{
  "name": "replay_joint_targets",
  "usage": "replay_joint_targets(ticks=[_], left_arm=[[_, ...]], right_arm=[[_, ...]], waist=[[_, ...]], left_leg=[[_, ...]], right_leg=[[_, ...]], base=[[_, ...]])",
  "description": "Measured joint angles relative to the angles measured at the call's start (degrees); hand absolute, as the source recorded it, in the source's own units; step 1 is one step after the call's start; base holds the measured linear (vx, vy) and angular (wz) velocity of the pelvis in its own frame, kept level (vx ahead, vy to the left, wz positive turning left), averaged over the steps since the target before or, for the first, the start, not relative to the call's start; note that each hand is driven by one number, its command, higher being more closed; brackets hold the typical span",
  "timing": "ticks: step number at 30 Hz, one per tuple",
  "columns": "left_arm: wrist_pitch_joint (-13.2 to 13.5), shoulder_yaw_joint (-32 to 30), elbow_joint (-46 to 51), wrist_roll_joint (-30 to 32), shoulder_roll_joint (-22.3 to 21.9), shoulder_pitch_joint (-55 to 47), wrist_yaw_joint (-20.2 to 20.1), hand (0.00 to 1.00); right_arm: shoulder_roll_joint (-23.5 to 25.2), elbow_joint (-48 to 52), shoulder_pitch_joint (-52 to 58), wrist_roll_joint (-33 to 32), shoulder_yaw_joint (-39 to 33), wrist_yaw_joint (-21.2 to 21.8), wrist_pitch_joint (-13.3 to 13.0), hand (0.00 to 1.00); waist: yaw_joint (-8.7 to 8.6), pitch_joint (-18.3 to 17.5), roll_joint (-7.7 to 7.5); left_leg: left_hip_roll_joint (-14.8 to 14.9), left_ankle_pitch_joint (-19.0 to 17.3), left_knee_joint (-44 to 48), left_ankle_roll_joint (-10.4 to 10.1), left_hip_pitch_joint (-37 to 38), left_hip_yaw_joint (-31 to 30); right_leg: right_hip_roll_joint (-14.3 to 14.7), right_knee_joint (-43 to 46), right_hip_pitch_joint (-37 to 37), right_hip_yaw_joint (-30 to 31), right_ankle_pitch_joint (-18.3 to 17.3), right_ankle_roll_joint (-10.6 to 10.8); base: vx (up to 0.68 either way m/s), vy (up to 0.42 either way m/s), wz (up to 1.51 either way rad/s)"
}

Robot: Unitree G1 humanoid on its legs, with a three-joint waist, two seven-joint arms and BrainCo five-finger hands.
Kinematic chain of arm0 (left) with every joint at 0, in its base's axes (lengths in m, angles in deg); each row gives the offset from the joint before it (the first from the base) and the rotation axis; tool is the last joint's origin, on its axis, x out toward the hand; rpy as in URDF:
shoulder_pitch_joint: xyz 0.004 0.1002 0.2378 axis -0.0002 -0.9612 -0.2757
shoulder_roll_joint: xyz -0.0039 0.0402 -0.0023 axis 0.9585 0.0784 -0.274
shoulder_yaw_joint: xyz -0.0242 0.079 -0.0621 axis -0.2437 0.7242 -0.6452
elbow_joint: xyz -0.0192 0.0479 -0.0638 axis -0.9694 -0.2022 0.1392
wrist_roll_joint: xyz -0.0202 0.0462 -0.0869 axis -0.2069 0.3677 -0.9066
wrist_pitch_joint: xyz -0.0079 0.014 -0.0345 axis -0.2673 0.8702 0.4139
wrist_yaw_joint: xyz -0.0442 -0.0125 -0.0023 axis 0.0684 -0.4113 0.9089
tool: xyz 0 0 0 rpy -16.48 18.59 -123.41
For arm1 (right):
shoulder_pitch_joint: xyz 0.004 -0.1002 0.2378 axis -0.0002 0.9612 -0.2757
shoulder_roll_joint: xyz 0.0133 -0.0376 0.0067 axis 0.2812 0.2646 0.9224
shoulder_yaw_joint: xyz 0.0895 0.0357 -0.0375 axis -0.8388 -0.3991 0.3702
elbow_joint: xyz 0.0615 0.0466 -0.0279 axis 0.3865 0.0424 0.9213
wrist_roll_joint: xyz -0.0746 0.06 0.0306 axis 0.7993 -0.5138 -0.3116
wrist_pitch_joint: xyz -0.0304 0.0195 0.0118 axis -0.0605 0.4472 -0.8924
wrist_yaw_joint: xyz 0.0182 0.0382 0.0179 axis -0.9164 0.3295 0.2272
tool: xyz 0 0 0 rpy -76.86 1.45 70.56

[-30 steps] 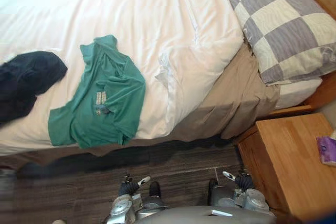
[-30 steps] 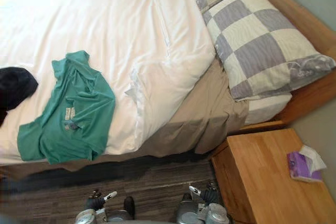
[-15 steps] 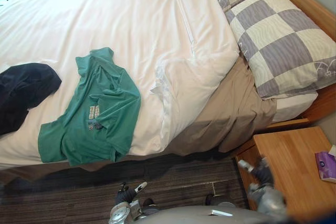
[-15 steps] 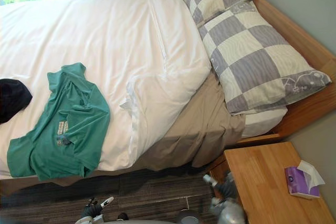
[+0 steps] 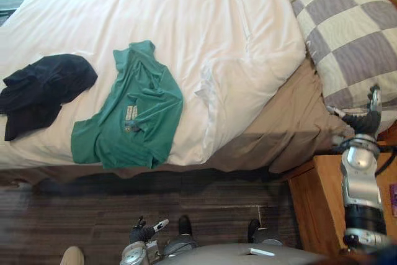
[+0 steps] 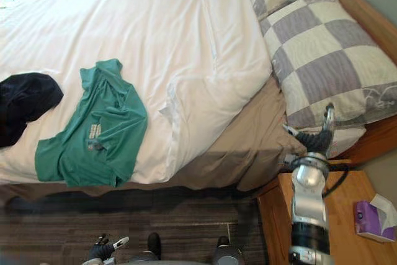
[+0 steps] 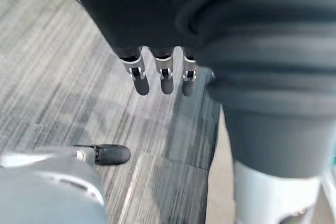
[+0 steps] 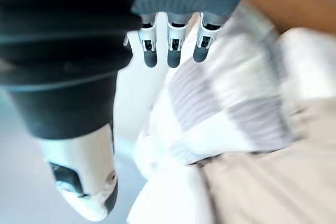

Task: Tidy the bed and pick cloth on bed and put in laundry

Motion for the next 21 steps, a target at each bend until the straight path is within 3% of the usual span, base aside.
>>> replay_joint_targets(ticks=[8, 21], left_arm=[[1.1, 0.5, 3.5, 0.0, 0.8, 4.6, 0.1, 0.00], [3.4, 2.7, 7.3, 0.6, 4.6, 8.3, 0.4, 0.00]], right_arm=[[-10.1, -3.4, -21.7, 4.5, 9.6, -0.7, 0.2, 0.00], [-14.4, -10.1, -43.9, 10.6, 25.2, 0.7, 0.4, 0.00]], waist=[[1.15, 7.0, 0.47], [2.78, 15.6, 1.31]], left_leg=[[-0.4, 1.8, 0.0, 0.4, -4.1, -2.9], [-1.2, 2.3, 3.9, 0.7, -13.3, -5.6]], right_leg=[[-0.3, 1.9, -3.5, 0.0, 0.1, -0.1], [-1.4, 6.1, -11.2, 0.1, 0.1, -0.1]], base=[[-0.02, 0.005, 0.18], [-0.02, 0.011, 0.11]])
